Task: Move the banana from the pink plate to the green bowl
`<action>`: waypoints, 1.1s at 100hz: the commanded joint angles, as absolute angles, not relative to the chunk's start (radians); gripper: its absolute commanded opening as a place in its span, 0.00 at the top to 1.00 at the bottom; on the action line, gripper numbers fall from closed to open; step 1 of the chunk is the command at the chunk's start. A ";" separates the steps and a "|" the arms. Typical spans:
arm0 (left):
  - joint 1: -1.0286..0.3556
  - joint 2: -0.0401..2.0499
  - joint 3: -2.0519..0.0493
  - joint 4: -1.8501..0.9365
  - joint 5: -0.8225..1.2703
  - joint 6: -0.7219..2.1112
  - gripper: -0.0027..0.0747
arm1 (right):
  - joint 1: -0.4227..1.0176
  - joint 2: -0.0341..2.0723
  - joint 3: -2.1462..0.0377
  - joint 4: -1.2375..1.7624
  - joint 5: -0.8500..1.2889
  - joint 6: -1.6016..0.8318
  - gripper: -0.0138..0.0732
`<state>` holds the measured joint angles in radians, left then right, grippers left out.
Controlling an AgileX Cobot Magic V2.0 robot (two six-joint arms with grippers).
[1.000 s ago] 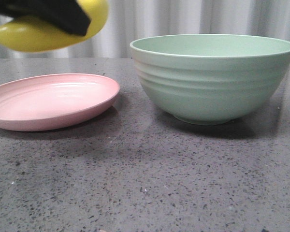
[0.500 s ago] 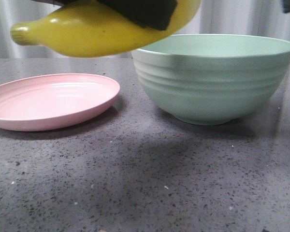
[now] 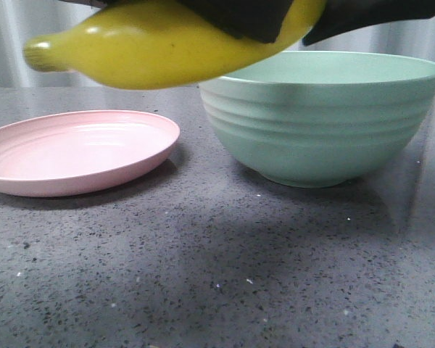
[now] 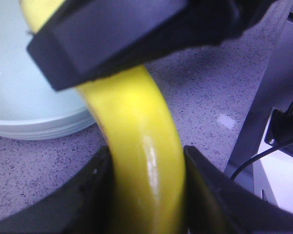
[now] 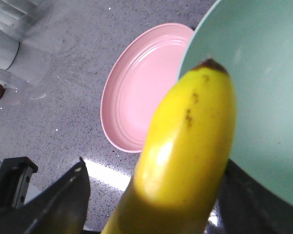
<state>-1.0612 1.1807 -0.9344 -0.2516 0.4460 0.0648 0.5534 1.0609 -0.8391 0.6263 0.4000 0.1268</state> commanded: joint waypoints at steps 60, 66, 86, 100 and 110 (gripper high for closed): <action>-1.064 1.094 -1.013 -0.212 0.364 0.065 0.58 | 0.565 1.041 -0.876 0.621 0.248 0.114 0.92; -1.064 1.075 -1.024 -0.212 0.364 0.065 0.58 | 0.563 1.028 -0.880 0.582 0.206 0.114 0.92; -1.064 1.014 -1.036 -0.212 0.350 0.065 0.58 | 0.510 0.984 -0.880 0.356 0.069 0.114 0.92; -1.064 1.000 -1.036 -0.212 0.350 0.065 0.58 | 0.451 0.995 -0.880 0.214 0.016 0.114 0.92; -1.064 1.000 -1.036 -0.212 0.350 0.065 0.58 | 0.411 1.033 -0.880 0.166 0.000 0.114 0.92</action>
<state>-1.0612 1.0177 -1.0017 -0.2070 0.4253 0.0648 0.4453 1.0164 -0.8455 0.2278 0.1052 0.1277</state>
